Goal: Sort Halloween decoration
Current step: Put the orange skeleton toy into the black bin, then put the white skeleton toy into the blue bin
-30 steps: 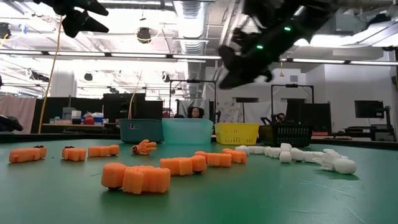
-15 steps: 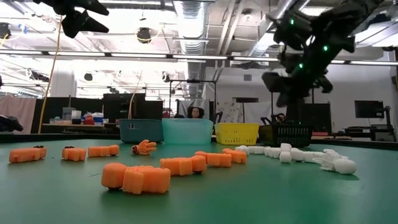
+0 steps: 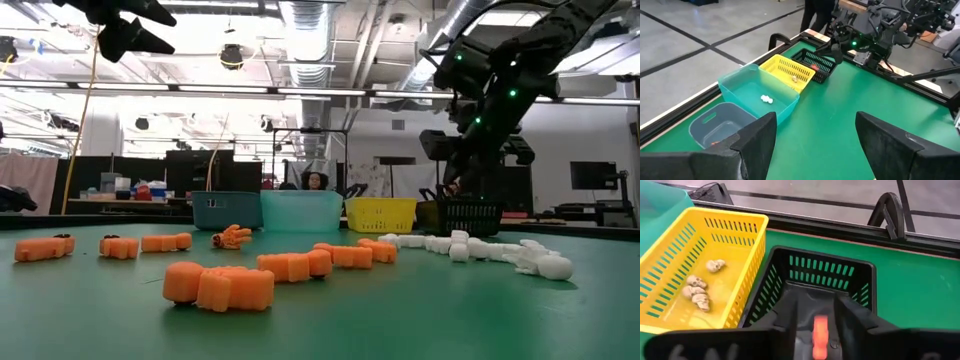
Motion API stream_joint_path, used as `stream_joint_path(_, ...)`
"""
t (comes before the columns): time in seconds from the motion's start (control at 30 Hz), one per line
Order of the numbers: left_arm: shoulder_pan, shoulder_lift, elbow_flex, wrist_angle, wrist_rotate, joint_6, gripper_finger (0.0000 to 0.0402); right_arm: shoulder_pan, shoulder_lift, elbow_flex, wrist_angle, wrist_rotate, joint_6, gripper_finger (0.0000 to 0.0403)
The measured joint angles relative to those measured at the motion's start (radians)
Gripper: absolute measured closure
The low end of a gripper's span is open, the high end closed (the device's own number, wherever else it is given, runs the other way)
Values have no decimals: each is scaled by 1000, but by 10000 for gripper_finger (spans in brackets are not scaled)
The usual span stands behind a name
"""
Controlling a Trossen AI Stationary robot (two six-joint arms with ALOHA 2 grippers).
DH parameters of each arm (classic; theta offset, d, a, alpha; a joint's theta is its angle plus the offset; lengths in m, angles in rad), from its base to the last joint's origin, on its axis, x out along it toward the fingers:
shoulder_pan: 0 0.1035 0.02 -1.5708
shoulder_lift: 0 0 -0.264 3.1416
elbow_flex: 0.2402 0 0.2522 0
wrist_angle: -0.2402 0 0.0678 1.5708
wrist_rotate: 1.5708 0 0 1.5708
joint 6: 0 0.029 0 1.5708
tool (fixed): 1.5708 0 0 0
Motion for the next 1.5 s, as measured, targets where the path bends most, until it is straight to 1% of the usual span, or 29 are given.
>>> stream_joint_path(0.17, 0, 0, 0, 0, 6, -4, 141, 1, 0, 0, 19, -2, -2, 220)
stream_joint_path(0.3, 0, 0, 0, 2, 25, -11, 141, 51, -18, 0, 136, -26, -105, 191)
stream_joint_path(0.4, 0, 0, 0, 12, 38, -11, 141, 105, -29, 0, 265, -118, -224, 184)
stream_joint_path(0.5, 0, 0, 0, 26, 38, -11, 141, 162, -30, 0, 389, -258, -320, 184)
stream_joint_path(0.6, 0, 0, 0, 28, 37, -11, 141, 220, -23, 0, 455, -361, -330, 188)
stream_joint_path(0.67, 0, 0, 0, 29, 37, -18, 141, 269, -23, 0, 457, -388, -327, 192)
stream_joint_path(0.83, 0, 0, 0, 32, 46, -38, 141, 397, -23, 0, 451, -379, -316, 198)
stream_joint_path(0.97, 0, 0, 0, 65, 71, -50, 141, 483, -23, 0, 382, -350, -274, 199)
stream_joint_path(1.17, 0, 1, 0, 82, 81, -51, 141, 594, 2, 0, 271, -255, -172, 200)
stream_joint_path(1.3, 0, 0, -14, 86, 91, -53, 141, 641, 65, 1, 296, -252, -134, 200)
stream_joint_path(1.5, 0, 0, -60, 126, 90, -63, 141, 686, 207, 1, 440, -255, -132, 200)
